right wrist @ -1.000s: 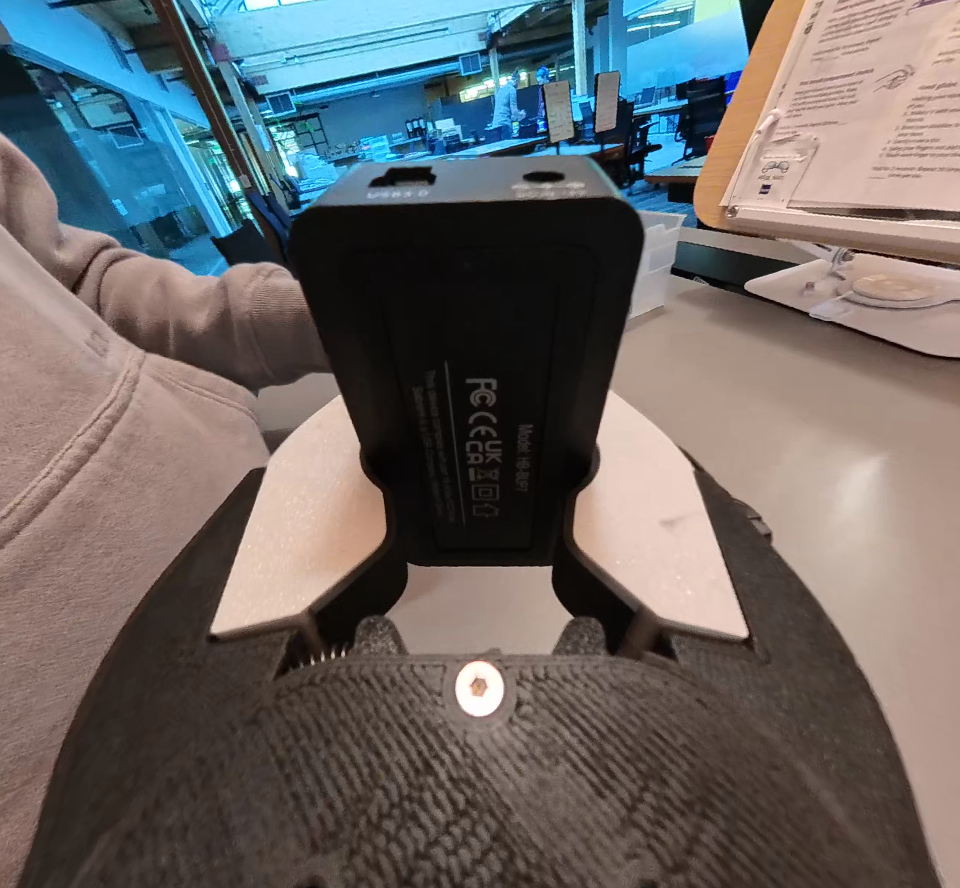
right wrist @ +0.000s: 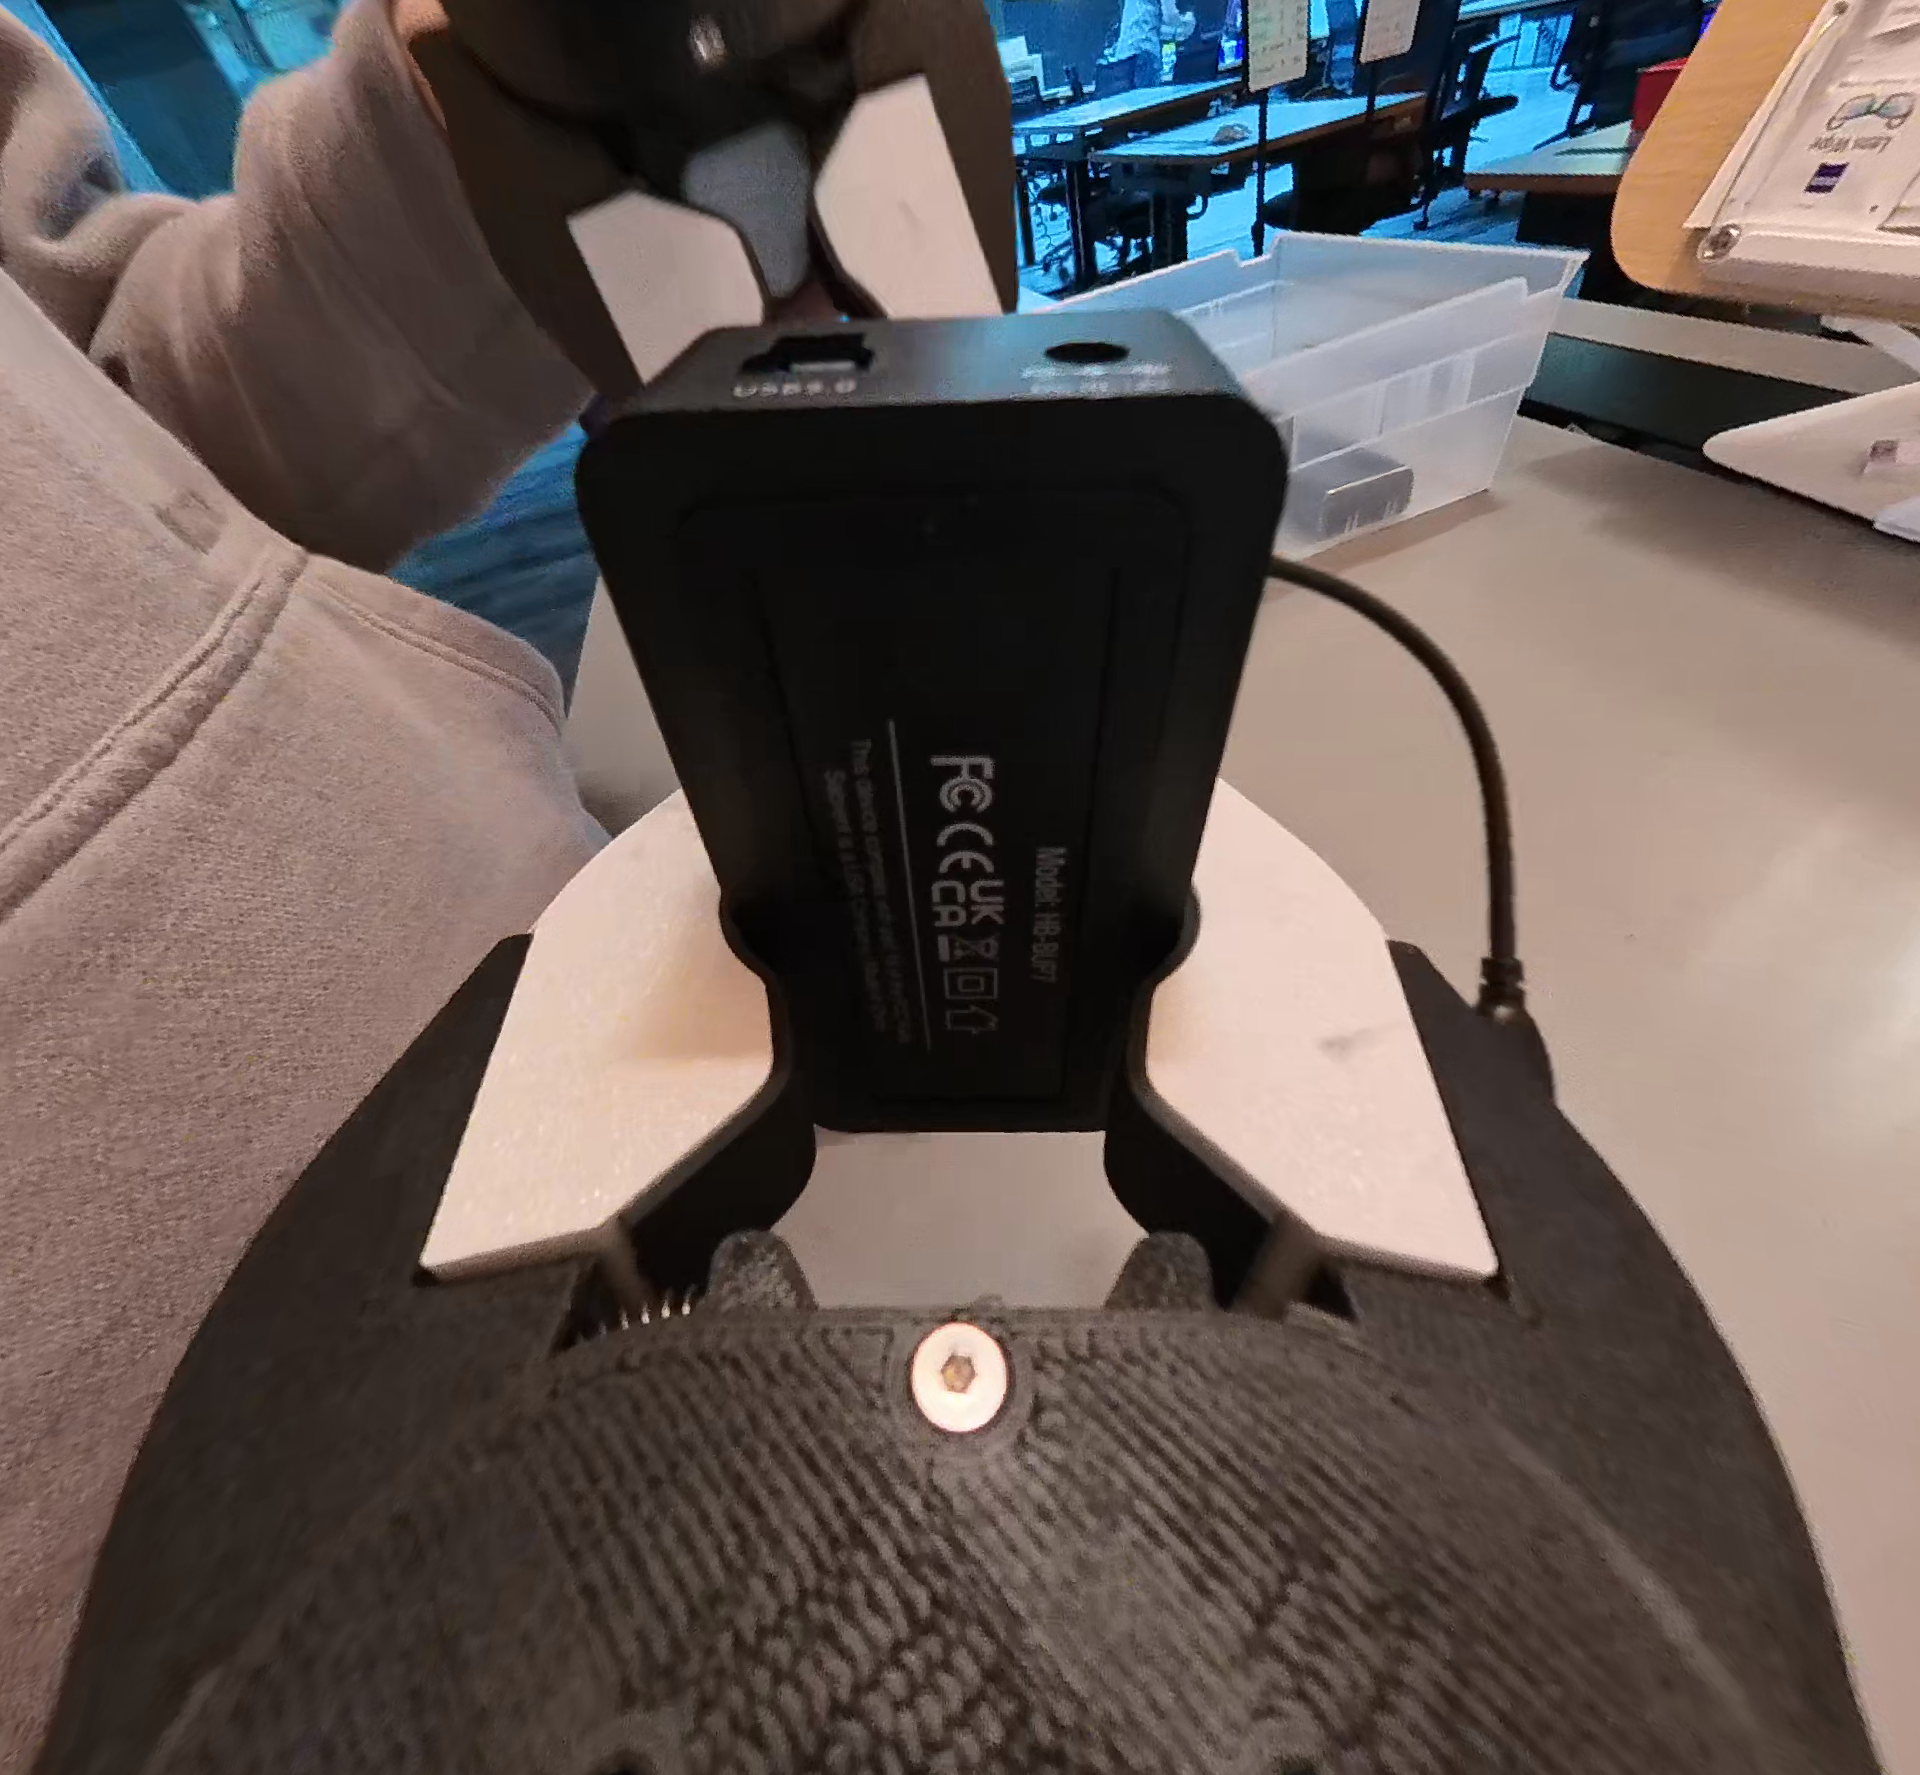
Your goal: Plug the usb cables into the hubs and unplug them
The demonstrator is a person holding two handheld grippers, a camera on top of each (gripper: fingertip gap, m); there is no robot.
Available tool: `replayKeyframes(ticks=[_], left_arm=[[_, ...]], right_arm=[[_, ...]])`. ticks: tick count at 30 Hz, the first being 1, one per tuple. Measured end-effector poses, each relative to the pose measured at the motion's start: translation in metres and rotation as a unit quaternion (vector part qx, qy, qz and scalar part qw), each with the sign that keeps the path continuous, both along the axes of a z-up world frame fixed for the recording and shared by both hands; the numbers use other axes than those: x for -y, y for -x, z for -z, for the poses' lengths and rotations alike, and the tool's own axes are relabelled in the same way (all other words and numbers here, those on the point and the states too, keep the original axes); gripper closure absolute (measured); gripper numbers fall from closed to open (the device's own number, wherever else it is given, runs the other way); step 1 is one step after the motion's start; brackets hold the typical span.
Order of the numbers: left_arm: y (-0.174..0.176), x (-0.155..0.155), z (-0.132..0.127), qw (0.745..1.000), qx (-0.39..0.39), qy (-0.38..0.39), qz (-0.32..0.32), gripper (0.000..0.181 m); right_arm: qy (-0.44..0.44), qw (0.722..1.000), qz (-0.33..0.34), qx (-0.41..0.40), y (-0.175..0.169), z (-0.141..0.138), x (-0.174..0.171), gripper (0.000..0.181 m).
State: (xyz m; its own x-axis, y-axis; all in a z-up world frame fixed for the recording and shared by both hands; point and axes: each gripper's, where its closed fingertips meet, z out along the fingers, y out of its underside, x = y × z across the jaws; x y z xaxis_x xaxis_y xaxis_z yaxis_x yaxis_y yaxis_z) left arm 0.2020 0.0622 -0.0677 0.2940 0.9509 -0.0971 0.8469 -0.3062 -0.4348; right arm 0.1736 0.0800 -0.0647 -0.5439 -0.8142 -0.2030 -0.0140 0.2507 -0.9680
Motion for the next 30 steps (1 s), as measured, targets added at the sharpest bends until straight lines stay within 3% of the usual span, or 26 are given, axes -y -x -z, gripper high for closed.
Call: replayKeyframes(ticks=[1,9,30], left_arm=[[0.003,-0.001,-0.006,1.0,0.008,0.006,0.006,0.165],[0.028,-0.003,-0.023,0.998,0.054,0.02,0.037,0.165],[0.039,-0.011,-0.015,0.996,0.067,-0.001,0.056,0.165]], right_arm=[[0.001,1.0,-0.006,0.004,-0.002,-0.001,0.0,0.11],[0.004,0.999,-0.038,0.011,-0.014,-0.006,-0.002,0.11],[0.003,0.998,-0.056,0.018,-0.021,-0.006,0.0,0.11]])
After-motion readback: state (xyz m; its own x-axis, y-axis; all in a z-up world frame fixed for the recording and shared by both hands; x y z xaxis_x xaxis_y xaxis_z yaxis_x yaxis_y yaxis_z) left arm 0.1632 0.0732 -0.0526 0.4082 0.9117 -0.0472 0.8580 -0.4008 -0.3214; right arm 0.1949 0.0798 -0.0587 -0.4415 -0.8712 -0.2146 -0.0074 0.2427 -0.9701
